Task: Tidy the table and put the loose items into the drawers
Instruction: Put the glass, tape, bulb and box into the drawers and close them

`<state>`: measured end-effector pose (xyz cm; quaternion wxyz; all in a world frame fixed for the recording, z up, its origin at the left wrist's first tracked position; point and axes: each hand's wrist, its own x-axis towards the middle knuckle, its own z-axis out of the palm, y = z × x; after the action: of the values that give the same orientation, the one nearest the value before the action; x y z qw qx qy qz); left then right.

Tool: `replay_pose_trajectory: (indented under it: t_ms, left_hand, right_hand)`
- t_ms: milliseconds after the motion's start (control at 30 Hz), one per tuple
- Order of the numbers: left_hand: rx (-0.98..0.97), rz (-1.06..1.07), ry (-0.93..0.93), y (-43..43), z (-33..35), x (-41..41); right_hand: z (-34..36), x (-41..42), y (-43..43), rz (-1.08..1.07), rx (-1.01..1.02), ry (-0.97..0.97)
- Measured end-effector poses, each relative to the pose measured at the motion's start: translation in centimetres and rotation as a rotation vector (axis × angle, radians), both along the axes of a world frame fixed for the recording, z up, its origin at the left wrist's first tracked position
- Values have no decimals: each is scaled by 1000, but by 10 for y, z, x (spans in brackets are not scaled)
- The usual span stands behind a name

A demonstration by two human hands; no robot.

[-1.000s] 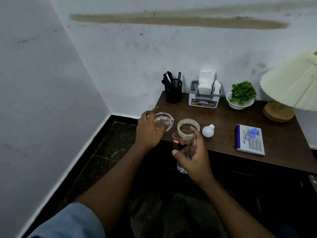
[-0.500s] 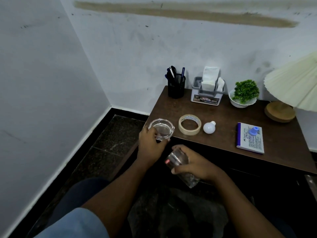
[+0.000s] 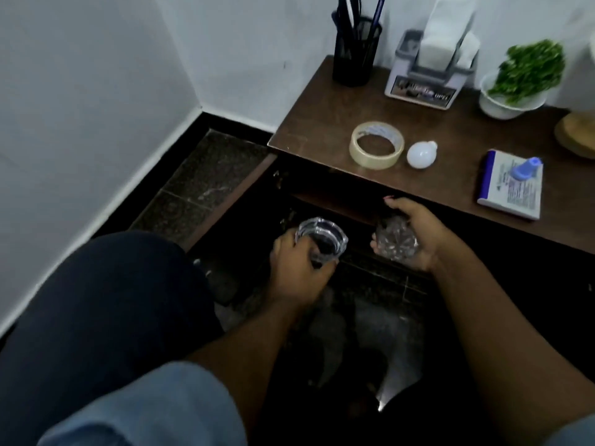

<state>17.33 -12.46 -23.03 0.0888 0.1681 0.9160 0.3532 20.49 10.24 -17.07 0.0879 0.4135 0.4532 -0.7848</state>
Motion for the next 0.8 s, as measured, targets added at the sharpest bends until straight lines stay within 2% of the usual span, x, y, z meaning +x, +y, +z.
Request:
replay_pose_trajectory:
  t_ms: [133, 400, 500, 633, 800]
  left_hand:
    - [5, 56, 41, 32, -10, -37]
    - [-71, 107, 66, 60, -23, -100]
    - [-98, 122, 44, 70, -25, -112]
    - [-63, 166, -12, 78, -33, -125]
    - [-141, 152, -81, 85, -43, -138]
  right_hand:
    - [-15, -10, -7, -126, -89, 44]
    - [-44, -37, -10, -216, 40, -10]
    - [-46, -41, -3, -315, -44, -40]
    - [-44, -45, 2, -474, -179, 13]
    - [-44, -55, 0, -509, -193, 45]
